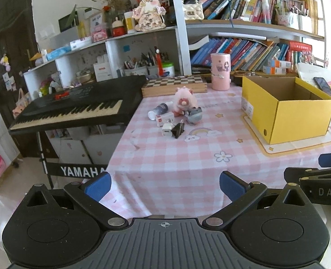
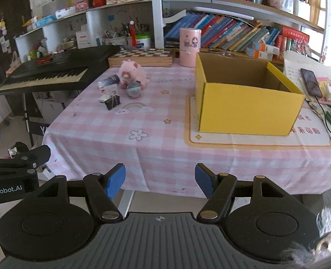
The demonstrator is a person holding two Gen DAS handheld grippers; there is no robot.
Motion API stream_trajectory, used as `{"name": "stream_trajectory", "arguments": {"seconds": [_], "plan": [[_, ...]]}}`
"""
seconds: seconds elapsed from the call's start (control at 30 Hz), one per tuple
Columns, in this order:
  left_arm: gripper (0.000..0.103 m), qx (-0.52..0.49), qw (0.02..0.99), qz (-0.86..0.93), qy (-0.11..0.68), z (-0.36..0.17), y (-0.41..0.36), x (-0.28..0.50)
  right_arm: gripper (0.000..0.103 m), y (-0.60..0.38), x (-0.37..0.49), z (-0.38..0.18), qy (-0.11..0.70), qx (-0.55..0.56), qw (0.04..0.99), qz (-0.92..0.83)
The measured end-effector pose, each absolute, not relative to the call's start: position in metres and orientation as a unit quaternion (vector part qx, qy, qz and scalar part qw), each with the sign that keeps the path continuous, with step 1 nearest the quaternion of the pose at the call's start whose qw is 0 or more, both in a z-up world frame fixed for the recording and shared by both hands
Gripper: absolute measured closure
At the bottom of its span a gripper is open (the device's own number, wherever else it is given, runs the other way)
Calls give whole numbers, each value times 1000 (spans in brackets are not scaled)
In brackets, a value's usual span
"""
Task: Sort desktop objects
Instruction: 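Lift both tools out of the box and back away, then move both tools toward the binder clips and toy car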
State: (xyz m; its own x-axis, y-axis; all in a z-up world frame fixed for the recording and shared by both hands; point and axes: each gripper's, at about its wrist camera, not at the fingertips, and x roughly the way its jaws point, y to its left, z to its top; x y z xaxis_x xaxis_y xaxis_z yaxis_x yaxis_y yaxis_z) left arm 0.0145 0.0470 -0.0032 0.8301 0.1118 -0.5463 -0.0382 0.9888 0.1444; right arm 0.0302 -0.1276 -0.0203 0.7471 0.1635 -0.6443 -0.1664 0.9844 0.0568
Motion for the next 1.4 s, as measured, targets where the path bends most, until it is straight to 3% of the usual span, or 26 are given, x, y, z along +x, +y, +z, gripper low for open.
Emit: {"name": "stream_trajectory", "arguments": {"seconds": [0.87, 1.4], "plan": [[0, 51, 958, 55, 276, -2, 81, 23, 36, -81, 58, -15, 335, -28, 933, 131], [0, 60, 953, 32, 296, -15, 75, 90, 37, -83, 129, -32, 365, -23, 921, 131]]}}
